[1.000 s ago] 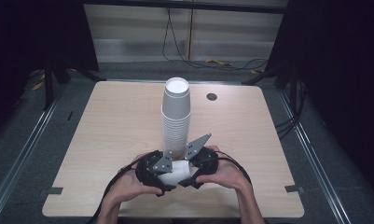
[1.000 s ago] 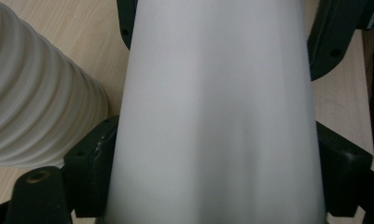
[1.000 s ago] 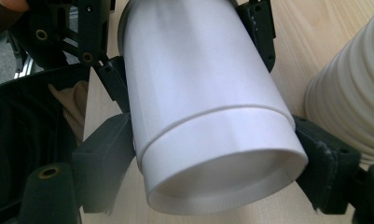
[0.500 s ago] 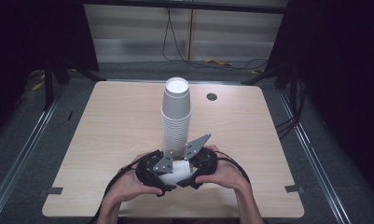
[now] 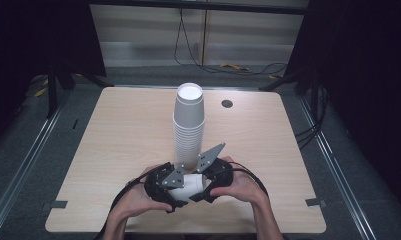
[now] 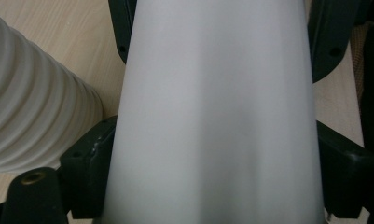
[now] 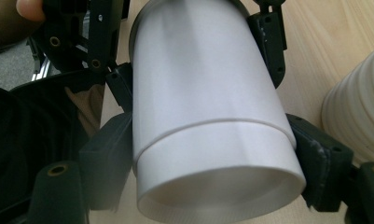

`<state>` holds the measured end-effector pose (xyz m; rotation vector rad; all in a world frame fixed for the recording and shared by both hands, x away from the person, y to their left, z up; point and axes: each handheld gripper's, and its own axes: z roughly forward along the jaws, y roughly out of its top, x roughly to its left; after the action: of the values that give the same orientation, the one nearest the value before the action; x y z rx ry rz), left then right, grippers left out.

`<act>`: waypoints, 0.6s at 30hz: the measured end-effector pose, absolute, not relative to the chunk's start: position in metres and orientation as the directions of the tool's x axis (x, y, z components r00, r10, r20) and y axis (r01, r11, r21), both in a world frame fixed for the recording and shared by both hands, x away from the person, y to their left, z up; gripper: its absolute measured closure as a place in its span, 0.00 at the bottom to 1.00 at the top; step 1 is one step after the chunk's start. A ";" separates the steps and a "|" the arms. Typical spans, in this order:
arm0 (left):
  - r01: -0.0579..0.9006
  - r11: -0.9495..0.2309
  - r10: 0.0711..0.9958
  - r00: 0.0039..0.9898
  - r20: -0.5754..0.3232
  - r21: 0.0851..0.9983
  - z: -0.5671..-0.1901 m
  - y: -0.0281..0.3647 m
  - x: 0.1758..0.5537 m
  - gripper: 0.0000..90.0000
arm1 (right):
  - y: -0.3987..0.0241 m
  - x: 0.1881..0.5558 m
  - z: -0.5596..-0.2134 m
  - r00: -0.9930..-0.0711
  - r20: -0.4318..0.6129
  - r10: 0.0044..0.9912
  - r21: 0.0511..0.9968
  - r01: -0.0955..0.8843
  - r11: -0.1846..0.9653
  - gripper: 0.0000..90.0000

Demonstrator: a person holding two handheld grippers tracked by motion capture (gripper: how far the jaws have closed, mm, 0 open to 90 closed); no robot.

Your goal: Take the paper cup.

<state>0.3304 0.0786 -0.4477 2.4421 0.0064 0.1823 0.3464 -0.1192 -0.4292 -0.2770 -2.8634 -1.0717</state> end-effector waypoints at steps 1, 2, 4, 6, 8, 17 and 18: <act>-0.043 -0.758 0.055 0.990 0.129 0.651 -0.449 0.080 0.330 0.16 | -0.119 0.346 -0.429 -0.983 0.126 0.137 0.647 0.186 0.740 0.26; -0.040 -0.754 0.052 0.991 0.120 0.655 -0.448 0.081 0.330 0.16 | -0.119 0.346 -0.429 -0.982 0.128 0.136 0.649 0.186 0.738 0.26; -0.064 -0.748 0.039 0.989 0.140 0.660 -0.448 0.082 0.331 0.16 | -0.120 0.346 -0.428 -0.981 0.132 0.140 0.648 0.193 0.737 0.27; -0.060 -0.743 0.042 0.990 0.137 0.666 -0.449 0.082 0.330 0.16 | -0.119 0.346 -0.428 -0.983 0.124 0.135 0.650 0.184 0.737 0.27; -0.073 -0.740 0.032 0.989 0.144 0.668 -0.448 0.084 0.331 0.16 | -0.119 0.346 -0.428 -0.983 0.124 0.135 0.651 0.183 0.737 0.27; -0.073 -0.680 0.030 0.991 0.127 0.730 -0.448 0.090 0.332 0.16 | -0.118 0.344 -0.425 -0.984 0.106 0.141 0.649 0.176 0.740 0.27; -0.078 -0.670 0.027 0.991 0.130 0.738 -0.448 0.090 0.333 0.16 | -0.119 0.343 -0.424 -0.983 0.106 0.148 0.644 0.181 0.743 0.27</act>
<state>0.3328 0.0905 -0.4479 2.2993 -0.0354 0.1643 0.3433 -0.1188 -0.4241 -0.2725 -2.8879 -1.0754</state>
